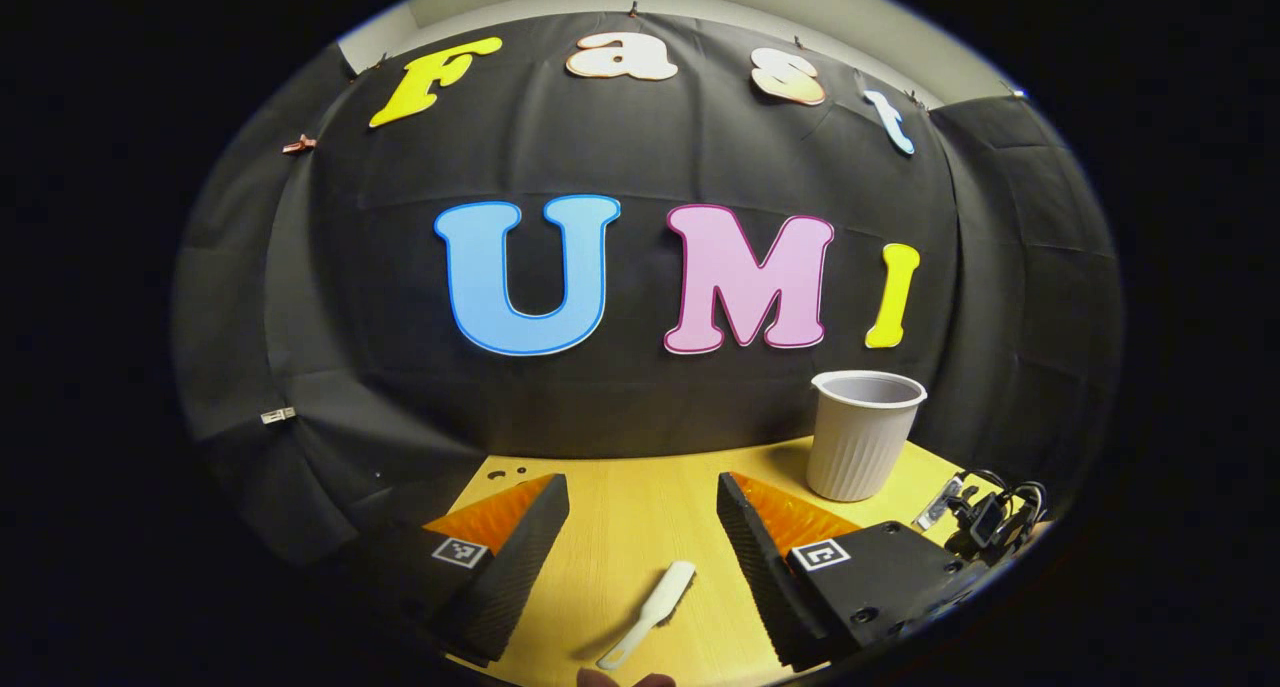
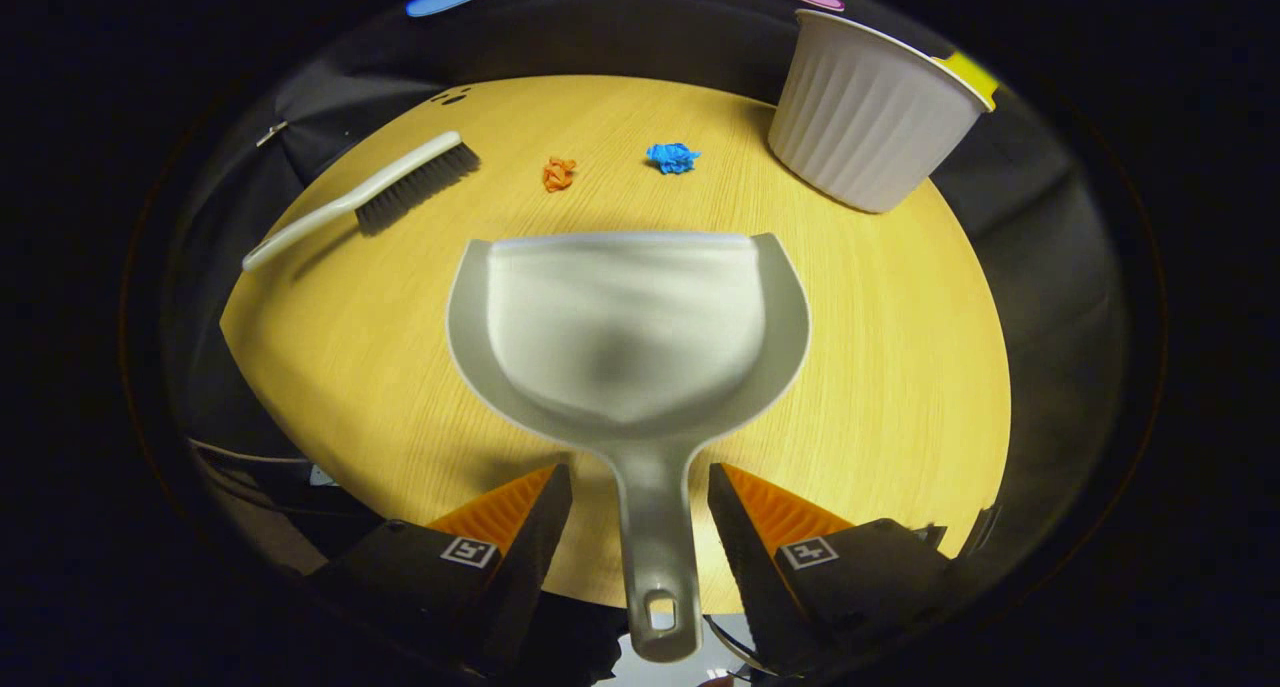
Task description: Pick up the small broom and dustpan from the desktop, sweep the trash into the dustpan with the broom, and then empty the trash into the garbage bin.
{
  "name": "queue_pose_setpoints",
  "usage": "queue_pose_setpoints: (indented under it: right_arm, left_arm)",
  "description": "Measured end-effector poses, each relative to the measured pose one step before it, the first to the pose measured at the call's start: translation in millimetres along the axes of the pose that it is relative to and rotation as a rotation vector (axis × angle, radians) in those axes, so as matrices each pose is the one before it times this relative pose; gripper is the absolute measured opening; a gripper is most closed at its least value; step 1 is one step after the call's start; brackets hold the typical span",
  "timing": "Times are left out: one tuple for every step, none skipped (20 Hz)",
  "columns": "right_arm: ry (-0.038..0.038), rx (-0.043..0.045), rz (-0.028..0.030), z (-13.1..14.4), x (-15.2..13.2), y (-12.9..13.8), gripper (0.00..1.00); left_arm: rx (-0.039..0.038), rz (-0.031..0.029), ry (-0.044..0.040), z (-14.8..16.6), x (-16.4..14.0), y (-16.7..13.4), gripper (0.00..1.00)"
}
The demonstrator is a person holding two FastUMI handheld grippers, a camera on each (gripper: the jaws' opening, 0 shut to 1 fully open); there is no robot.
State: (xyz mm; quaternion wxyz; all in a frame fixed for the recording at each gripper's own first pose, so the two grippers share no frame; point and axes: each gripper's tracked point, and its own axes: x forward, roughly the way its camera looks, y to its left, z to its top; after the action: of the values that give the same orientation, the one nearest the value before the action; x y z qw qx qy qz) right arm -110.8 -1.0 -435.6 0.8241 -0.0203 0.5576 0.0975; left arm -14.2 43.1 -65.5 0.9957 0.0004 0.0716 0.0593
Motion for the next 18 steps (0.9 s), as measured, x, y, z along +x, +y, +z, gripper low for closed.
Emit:
queue_pose_setpoints:
  right_arm:
    - [0.00427, 0.00225, 0.00363, 1.36, 5.08, 1.5, 0.85]
    - [0.0032, -0.00172, 0.00344, 2.01, 3.45, 0.41, 0.79]
    - [0.00094, -0.00333, 0.00484, 0.99, 4.49, 0.89, 0.76]
    - [0.00539, 0.00221, 0.01826, 0.12, 0.48, 2.0, 0.71]
    - [-0.0004, 0.01818, 0.01839, 3.29, 2.92, 4.39, 0.71]
    - [0.00665, 0.02902, 0.01076, -1.57, -1.92, 0.05, 0.66]
    - [0.00207, 0.0246, -0.01058, -1.3, 1.85, -5.27, 0.65]
    - [0.00443, 0.02418, -0.00662, 1.95, -0.99, -3.17, 0.54]
    - [0.0094, 0.01551, -0.00501, 1.46, 3.17, -0.7, 0.51]
    - [-0.00173, 0.00485, 0.00181, 2.6, 0.9, 0.06, 0.45]
    - [0.00049, 0.00168, -0.00271, -0.61, -0.96, -0.45, 0.43]
    - [0.0052, -0.00398, 0.00043, -0.29, 1.17, -0.01, 0.44]
    - [0.00423, -0.00614, 0.00049, 0.33, -0.35, 0.46, 0.41]
    - [-0.01099, -0.02467, 0.00793, 2.75, 0.87, -0.17, 0.4]
    - [-0.0083, -0.01574, 0.00327, 0.67, -3.64, 0.13, 0.38]
    - [-0.01785, -0.00238, 0.00808, 2.7, -3.08, 1.93, 0.37]
    - [-0.00607, -0.00883, 0.00332, 2.01, -0.99, -0.02, 0.37]
    - [-0.01452, -0.0181, 0.00309, 2.91, -6.13, -0.09, 0.35]
  left_arm:
    - [0.00076, 0.00801, 0.00559, -2.75, -1.61, 2.83, 0.95]
    - [0.0023, 0.00555, 0.00467, -0.75, -0.83, 1.75, 0.95]
    - [0.00285, 0.00501, 0.00284, -1.38, -1.1, 1.6, 0.95]
    - [0.00292, 0.00449, 0.00248, -0.92, -0.76, 1.95, 0.95]
    - [0.00176, 0.00569, 0.00421, -2.04, -0.68, 2.19, 0.95]
    - [0.00035, 0.00355, 0.00591, -1.42, -0.4, 0.89, 0.95]
    - [0.00004, 0.00395, 0.00626, -3.32, -0.79, 1.14, 0.95]
    - [-0.0011, 0.00286, 0.00627, -1.38, 0.44, 0.68, 0.95]
    - [-0.00217, -0.00138, 0.00508, -2.27, -0.54, 0.33, 0.95]
    - [-0.00233, -0.00315, 0.00408, -0.91, 0.72, -1.34, 0.95]
    - [-0.00249, -0.00566, 0.00663, -4.07, 1.76, -1.32, 0.95]
    - [0.00036, -0.00453, 0.00754, -2.09, 2.02, -2.11, 0.95]
    - [0.00257, -0.0015, 0.00753, -4.76, 1.8, -0.67, 0.95]
    - [0.00345, -0.00087, 0.00653, -2.06, 2.78, -0.7, 0.95]
    - [0.00325, -0.00346, 0.01256, -5.36, 4.24, -1.0, 0.95]
    - [0.00454, -0.0065, 0.01512, -4.47, 3.87, -1.28, 0.95]
    - [0.00722, -0.00558, 0.02449, -7.42, 5.28, -0.73, 0.95]
    - [0.00693, -0.00901, 0.03249, -7.13, 4.75, -0.91, 0.94]
